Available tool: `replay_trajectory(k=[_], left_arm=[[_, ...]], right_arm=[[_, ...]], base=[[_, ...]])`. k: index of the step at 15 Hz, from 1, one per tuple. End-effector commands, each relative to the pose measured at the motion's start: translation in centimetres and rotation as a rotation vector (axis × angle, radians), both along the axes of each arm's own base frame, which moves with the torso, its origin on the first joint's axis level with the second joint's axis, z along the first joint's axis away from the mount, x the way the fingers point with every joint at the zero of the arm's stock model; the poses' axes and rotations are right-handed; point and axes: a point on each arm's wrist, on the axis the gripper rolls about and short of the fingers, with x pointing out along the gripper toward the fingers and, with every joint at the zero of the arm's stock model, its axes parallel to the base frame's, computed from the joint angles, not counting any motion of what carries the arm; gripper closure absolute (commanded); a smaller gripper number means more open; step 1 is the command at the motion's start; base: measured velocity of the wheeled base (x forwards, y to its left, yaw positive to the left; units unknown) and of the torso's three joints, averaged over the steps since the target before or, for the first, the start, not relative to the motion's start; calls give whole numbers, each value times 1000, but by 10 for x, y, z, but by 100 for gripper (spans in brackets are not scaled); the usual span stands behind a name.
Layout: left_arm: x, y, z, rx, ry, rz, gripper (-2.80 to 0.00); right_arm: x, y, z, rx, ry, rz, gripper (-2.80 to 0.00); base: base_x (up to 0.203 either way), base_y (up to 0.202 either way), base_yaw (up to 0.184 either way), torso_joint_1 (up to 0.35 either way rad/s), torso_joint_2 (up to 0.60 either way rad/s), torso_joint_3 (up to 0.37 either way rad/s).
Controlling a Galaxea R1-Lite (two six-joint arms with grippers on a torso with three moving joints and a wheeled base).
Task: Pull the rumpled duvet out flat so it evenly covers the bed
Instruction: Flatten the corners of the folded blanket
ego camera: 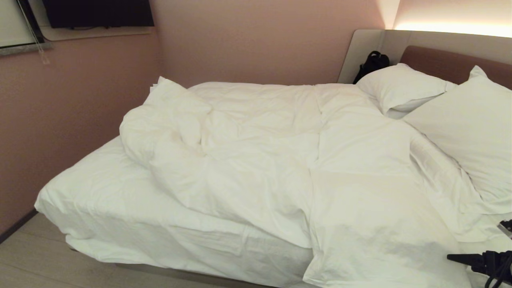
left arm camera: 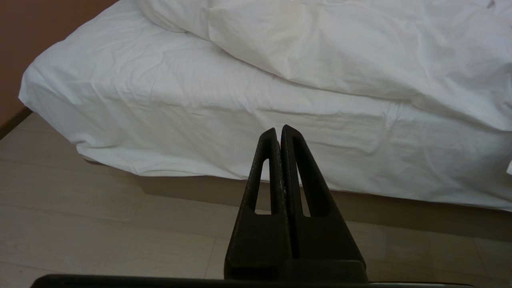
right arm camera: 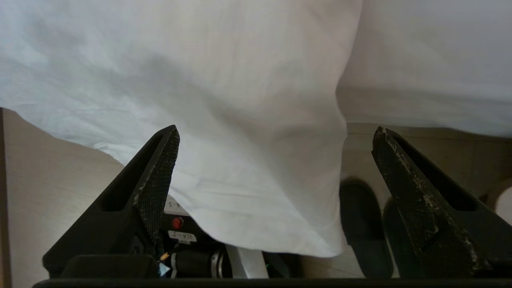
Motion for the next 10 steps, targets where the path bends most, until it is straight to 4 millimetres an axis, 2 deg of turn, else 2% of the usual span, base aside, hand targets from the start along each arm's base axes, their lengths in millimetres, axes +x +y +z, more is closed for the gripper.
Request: replay_trajectory(k=[1,6,10], left_arm=[[0,0,0,0,1,0,0],[0,0,0,0,0,0,0],[0,0,0,0,0,0,0]], right_arm=[[7,-3,2,-20,-14,8,-280],[25,10,-17,-39,29,108,-280],[36,22,-20,-97,65,161,-280]], base=[[0,0,0,0,0,0],[0,0,0,0,0,0],[0,0,0,0,0,0]])
